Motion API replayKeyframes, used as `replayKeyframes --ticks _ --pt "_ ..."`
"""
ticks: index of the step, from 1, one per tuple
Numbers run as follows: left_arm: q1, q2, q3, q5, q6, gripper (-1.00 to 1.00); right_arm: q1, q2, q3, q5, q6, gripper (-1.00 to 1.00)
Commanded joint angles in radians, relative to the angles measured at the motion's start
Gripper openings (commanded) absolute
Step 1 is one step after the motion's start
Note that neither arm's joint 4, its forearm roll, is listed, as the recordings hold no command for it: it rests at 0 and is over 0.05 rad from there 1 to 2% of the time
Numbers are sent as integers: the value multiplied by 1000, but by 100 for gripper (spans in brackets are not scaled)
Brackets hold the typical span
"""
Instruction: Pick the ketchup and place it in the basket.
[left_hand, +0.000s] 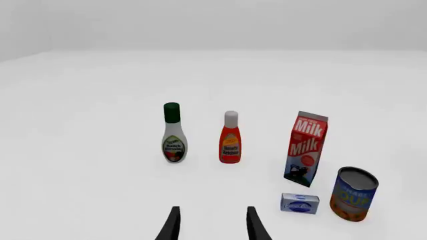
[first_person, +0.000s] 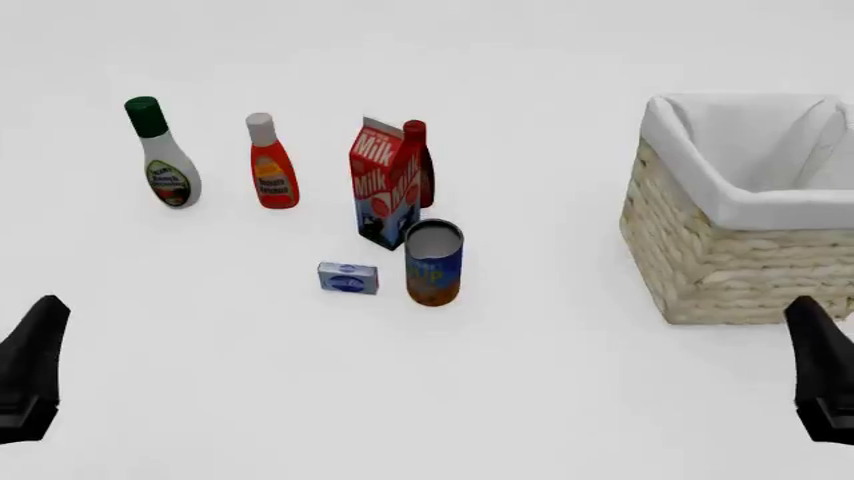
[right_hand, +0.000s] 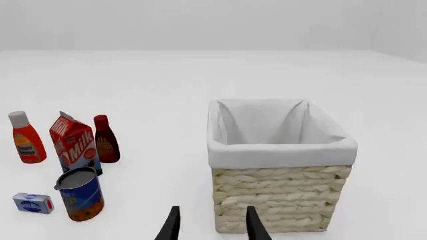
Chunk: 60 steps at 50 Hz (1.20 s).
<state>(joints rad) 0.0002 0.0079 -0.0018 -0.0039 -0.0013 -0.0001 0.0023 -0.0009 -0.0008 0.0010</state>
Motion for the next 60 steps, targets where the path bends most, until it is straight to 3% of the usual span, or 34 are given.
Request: replayKeyframes --ticks 1,8,13,15,19,21,26,35,44,53,60 --pt "5 88 -10 -55 -13 100 1 11 -2 -4 6 100" --pt "41 293 -63 -166 -24 100 3 16 -2 -8 11 100" --pt "85 385 -144 -173 4 100 3 20 -2 -11 12 100" --pt "124 500 -207 -190 19 100 4 19 -1 -12 15 100" --pt "123 548 -277 -153 22 100 3 19 -1 -14 19 100" --pt "130 571 -305 -142 56 100 4 25 -1 -19 17 100" --pt "110 638 -388 -89 33 100 5 29 -1 -19 19 100" --pt "31 695 -564 -10 150 100 13 61 0 -42 22 100" --pt "-30 856 -724 17 194 100 16 91 0 -69 32 100" --pt "-48 1060 -893 61 156 100 17 125 1 -94 38 100" --pt "-25 1132 -992 26 238 100 18 133 1 -97 39 100"
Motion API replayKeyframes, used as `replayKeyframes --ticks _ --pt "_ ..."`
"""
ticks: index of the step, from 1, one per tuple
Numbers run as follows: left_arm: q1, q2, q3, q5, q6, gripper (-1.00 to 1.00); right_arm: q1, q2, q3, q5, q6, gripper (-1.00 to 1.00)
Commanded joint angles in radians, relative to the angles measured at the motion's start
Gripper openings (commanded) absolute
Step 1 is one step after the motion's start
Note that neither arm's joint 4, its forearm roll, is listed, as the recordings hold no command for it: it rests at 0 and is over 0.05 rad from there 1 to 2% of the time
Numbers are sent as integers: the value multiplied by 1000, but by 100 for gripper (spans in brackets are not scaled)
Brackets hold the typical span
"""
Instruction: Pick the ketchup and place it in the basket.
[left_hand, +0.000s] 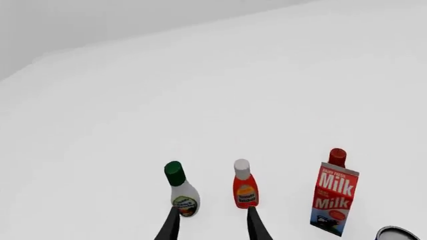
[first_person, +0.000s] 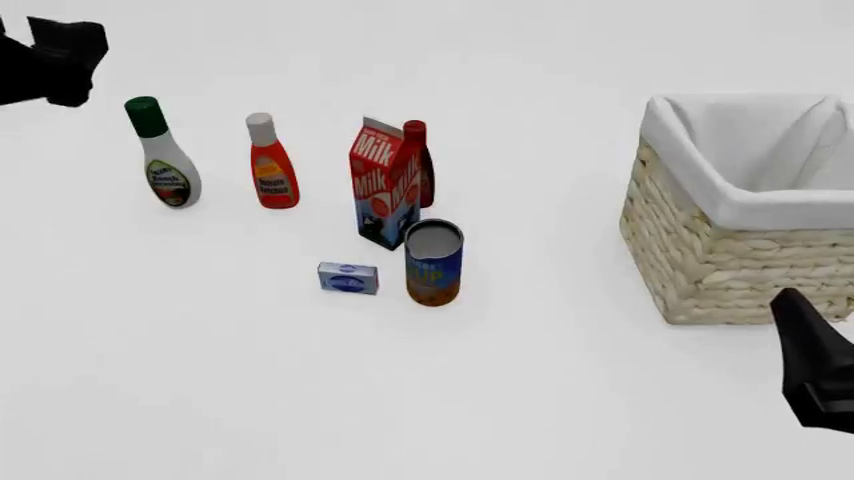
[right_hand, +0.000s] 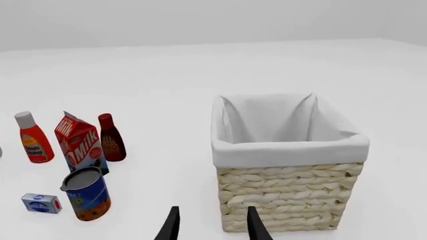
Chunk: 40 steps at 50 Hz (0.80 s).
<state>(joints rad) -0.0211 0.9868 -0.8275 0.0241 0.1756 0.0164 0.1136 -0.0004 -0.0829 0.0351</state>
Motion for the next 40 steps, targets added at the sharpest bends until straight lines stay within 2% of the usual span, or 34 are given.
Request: replayKeyframes --ticks 1,4,6,7,13,17,25,33,40 --pt "-2 194 -212 19 54 100 1 20 0 -14 4 100" --pt "-8 233 -262 55 31 100 1 21 0 -15 7 100" --pt "-7 266 -309 68 36 100 -1 21 0 -17 6 100" --pt "-4 273 -313 57 59 100 -1 23 0 -19 3 100" --pt "-19 365 -379 83 78 100 0 27 0 -20 6 100" --pt "-23 448 -460 120 78 100 0 37 0 -27 10 100" --pt "-26 556 -556 148 65 100 -2 48 0 -36 10 100" --pt "-52 627 -565 130 70 100 -3 64 0 -47 10 100" --pt "-62 700 -608 132 64 100 -4 82 0 -59 12 100"
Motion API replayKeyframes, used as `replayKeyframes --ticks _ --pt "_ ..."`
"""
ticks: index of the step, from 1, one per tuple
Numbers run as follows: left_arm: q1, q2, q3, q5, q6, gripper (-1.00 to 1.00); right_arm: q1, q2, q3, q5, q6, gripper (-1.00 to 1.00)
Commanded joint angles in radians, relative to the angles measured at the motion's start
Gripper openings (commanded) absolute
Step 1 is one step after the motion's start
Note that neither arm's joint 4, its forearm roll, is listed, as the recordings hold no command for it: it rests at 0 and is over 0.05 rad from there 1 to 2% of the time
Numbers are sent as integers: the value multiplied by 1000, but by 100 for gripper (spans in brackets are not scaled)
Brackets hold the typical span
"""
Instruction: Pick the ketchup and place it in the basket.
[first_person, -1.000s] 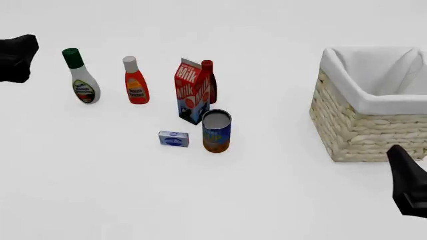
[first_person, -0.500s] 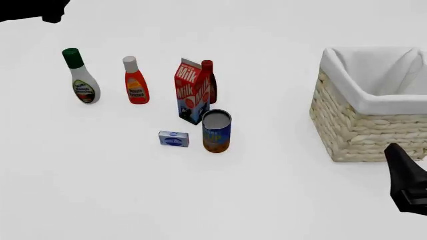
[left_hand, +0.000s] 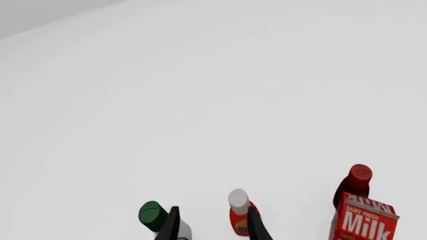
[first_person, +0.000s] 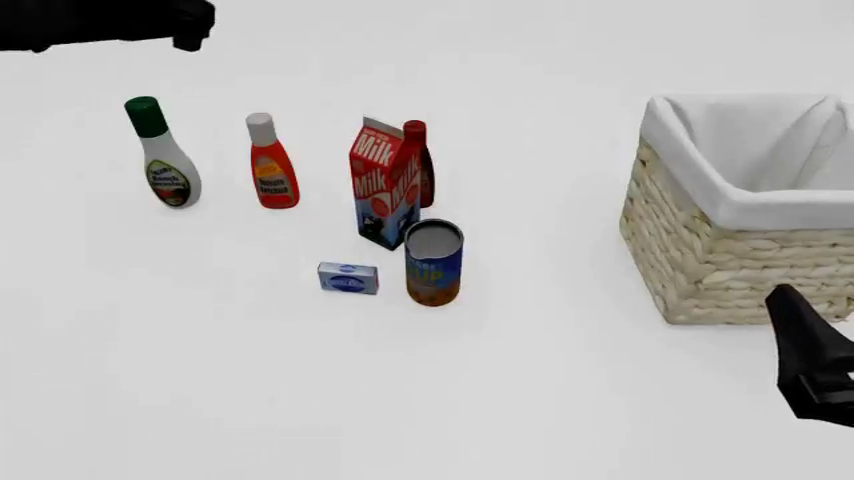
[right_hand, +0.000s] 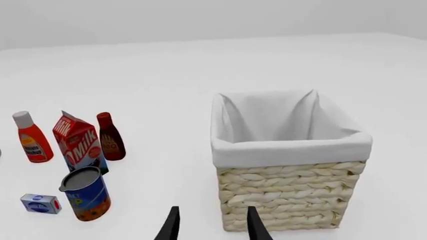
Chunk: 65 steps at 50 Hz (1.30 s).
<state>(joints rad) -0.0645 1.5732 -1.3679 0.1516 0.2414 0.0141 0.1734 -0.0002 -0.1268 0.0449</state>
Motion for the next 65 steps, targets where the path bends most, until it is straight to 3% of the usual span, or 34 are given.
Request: replayKeyframes --ticks 1,36,65 --pt "-17 120 -65 -9 6 100 -1 27 0 -19 3 100" --pt "-33 301 -75 -90 -19 100 4 179 -1 -133 9 100" --pt "-27 411 -148 -108 -52 100 2 242 -1 -181 1 100"
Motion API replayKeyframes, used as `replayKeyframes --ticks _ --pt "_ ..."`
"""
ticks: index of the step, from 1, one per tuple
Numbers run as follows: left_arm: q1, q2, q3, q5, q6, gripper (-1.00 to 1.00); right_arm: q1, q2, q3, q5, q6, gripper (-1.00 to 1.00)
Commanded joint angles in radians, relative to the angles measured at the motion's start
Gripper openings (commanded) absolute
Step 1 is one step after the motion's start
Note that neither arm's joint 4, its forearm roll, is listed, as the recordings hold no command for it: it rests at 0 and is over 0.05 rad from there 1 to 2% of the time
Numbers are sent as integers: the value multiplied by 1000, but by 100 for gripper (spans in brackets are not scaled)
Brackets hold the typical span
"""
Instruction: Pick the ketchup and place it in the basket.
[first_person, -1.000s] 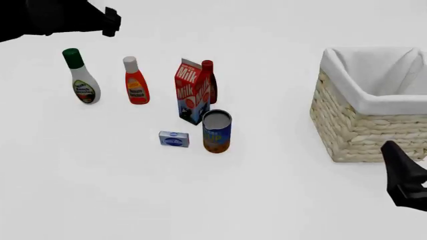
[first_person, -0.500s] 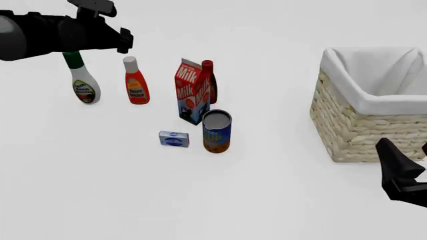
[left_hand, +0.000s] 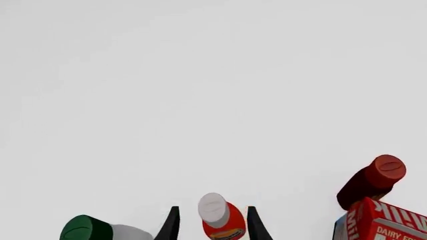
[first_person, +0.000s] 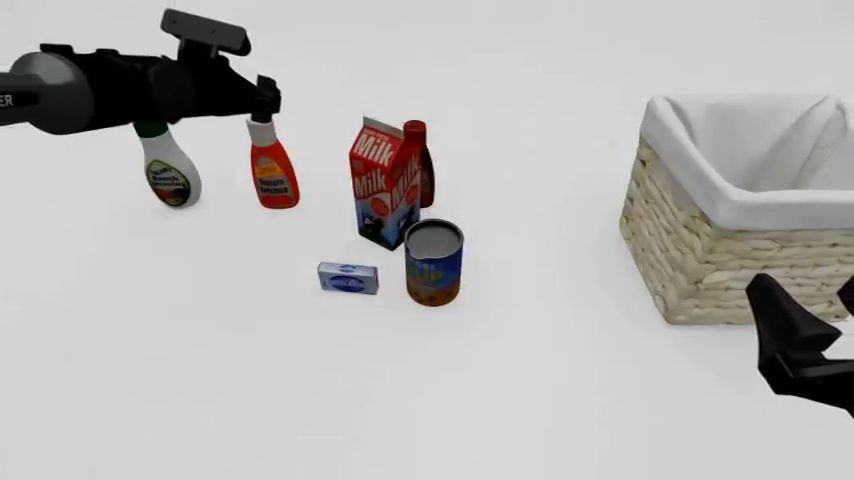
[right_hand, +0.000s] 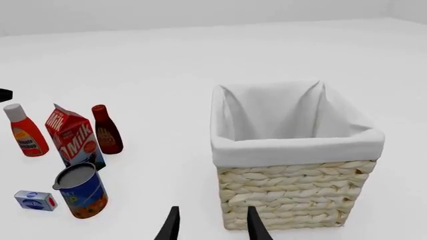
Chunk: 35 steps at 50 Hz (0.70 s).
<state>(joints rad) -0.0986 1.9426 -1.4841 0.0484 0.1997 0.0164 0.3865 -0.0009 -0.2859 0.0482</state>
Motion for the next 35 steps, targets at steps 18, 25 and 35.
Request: replayKeyframes --ticks 18,25,35 --pt "19 111 -76 -11 -32 100 1 130 0 -101 -6 100" --pt "18 134 -87 -14 -44 100 2 163 0 -128 -8 100" --pt "22 168 -93 -25 -62 100 1 190 0 -147 -10 100"
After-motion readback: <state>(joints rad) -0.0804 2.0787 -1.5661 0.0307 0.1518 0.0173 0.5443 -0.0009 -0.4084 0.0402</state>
